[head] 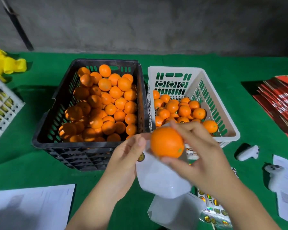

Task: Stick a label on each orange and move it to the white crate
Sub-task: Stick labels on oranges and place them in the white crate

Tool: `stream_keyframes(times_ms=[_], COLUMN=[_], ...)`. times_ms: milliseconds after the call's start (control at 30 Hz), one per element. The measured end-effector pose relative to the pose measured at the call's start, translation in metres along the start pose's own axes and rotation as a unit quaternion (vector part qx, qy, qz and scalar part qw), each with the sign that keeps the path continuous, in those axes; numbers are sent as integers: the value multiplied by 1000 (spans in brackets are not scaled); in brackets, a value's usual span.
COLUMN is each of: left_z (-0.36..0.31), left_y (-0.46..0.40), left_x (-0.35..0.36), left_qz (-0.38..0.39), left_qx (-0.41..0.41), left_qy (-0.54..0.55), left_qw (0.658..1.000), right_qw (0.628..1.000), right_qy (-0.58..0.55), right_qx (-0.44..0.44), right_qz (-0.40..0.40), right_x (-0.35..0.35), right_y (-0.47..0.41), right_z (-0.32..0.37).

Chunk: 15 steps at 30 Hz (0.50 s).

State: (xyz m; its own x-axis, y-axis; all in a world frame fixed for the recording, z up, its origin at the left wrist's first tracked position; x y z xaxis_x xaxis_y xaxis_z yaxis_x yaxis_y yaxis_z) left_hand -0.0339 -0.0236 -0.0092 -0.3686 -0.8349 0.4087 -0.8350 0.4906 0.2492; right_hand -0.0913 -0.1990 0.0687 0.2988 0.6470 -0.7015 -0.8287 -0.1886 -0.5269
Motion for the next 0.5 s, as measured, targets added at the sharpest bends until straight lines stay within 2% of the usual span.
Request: stream_keyframes(times_ms=[67, 100, 200, 233, 300, 367, 400, 467, 500], left_z=[1, 3, 3, 3, -1, -10, -16, -33, -43], left_y=[-4, -6, -9, -10, -13, -20, -24, -31, -35], left_x=[-13, -16, -19, -20, -22, -27, -31, -38, -42], left_qz=[-53, -56, -22, -14, -9, -12, -18, -14, -3], left_qx=[14, 26, 46, 52, 63, 68, 69, 77, 85], left_qy=[-30, -48, -82, -96, -112, -124, -128, -172, -217], left_qw=[998, 997, 995, 994, 992, 990, 989, 982, 972], right_qw=[999, 996, 972, 963, 939, 875, 850, 860, 865], right_qy=[18, 54, 116, 75, -99, -284, -338, -352, -356], right_qx=[30, 53, 204, 259, 329, 393, 403, 368, 352], right_qz=[-42, -48, 11, 25, 16, -12, -11, 48, 49], right_x=[-13, -17, -13, -10, 6, 26, 36, 55, 59], right_y=[-8, -12, -15, -9, -8, -8, -6, 4, 9], right_z=[-22, -36, -81, -91, -100, -100, -97, -83, -77])
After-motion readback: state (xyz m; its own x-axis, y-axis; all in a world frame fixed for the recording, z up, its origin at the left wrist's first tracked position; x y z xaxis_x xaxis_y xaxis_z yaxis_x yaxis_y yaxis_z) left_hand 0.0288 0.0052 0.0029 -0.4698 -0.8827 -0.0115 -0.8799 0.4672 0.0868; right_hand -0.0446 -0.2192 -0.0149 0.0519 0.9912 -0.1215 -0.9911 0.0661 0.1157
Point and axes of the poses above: each hand's wrist, its own y-axis away from the middle knuckle, its own x-axis out of the palm, z = x × y, the point moved 5 cm from there along -y, towards the middle knuckle, and after that the axes turned 5 degrees about -x, right-handed, at the moved point
